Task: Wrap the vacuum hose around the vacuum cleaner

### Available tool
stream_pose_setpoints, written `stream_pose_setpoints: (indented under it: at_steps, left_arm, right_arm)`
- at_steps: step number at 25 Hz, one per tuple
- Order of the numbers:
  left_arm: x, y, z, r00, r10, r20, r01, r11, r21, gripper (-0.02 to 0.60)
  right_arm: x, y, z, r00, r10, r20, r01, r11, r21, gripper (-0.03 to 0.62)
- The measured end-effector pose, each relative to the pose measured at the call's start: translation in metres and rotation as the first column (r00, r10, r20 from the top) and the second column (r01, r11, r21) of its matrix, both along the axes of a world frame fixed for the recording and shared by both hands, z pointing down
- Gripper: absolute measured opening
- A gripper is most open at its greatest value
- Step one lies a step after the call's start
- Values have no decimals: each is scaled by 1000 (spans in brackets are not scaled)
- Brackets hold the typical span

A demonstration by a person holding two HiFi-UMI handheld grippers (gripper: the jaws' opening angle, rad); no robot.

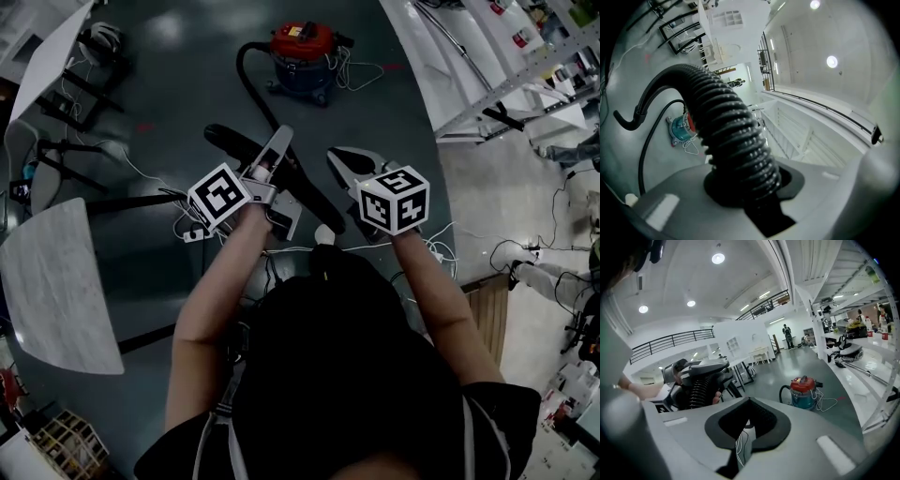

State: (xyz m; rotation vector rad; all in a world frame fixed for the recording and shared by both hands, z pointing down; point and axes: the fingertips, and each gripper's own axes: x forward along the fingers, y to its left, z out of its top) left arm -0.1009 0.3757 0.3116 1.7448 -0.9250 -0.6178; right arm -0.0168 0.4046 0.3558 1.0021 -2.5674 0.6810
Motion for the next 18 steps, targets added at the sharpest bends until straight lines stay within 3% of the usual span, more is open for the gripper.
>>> stream_pose_setpoints:
  at_steps: [5,11,18]
  left_arm:
    - [15,-46,5,1000,-13,12,13,1000,-23,112]
    - [33,-89,6,999,-39,24,40,999,-23,110]
    - [31,-136,10,996,-87,34,88,996,-17,110]
  right_arm:
    - [19,-37,-4,1000,21,-2,-20,1000,11,-3]
    - [35,-67,-8,999,-17,36,17,1000,4,-3]
    - [42,-104,-22,996,-40,76,38,999,26,-2]
